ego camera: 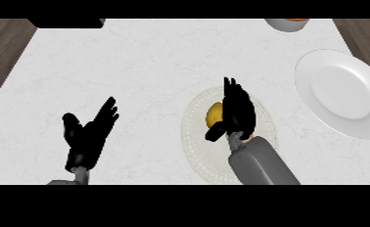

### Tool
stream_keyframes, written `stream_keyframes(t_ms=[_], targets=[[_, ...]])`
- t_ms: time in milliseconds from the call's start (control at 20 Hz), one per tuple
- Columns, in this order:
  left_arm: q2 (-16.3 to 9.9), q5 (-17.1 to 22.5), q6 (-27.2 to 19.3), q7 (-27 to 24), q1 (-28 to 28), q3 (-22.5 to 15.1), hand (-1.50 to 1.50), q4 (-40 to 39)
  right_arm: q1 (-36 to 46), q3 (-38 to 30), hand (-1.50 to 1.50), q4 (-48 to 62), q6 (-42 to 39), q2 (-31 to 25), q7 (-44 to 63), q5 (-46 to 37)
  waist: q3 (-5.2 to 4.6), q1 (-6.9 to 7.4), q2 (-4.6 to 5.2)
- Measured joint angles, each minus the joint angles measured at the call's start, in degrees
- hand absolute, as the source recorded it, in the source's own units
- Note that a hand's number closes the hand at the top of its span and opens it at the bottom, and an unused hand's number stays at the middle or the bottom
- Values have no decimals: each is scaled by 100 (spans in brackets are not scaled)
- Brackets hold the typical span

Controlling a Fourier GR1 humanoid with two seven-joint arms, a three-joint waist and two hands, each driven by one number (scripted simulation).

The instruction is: Pick the lemon from the placemat and place it in the plate

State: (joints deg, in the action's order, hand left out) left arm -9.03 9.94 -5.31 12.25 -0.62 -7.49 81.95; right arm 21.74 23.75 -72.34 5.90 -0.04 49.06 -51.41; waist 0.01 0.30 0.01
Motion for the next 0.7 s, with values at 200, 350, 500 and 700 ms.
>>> stream_keyframes(t_ms=[200,350,500,700], targets=[[126,-163,-39,-77,-173,-56,0,72,172,-8,150,429,91,-18,-144,171,1,5,1],[164,-200,-42,-55,-133,-43,0,38,300,93,150,735,-122,-5,-275,201,0,10,3],[169,-195,7,26,-99,11,0,81,169,198,150,744,-90,-26,-447,-34,-6,-1,-19],[184,-228,71,44,-84,115,0,87,125,117,150,671,-191,-63,-571,-274,-5,-9,-19]])
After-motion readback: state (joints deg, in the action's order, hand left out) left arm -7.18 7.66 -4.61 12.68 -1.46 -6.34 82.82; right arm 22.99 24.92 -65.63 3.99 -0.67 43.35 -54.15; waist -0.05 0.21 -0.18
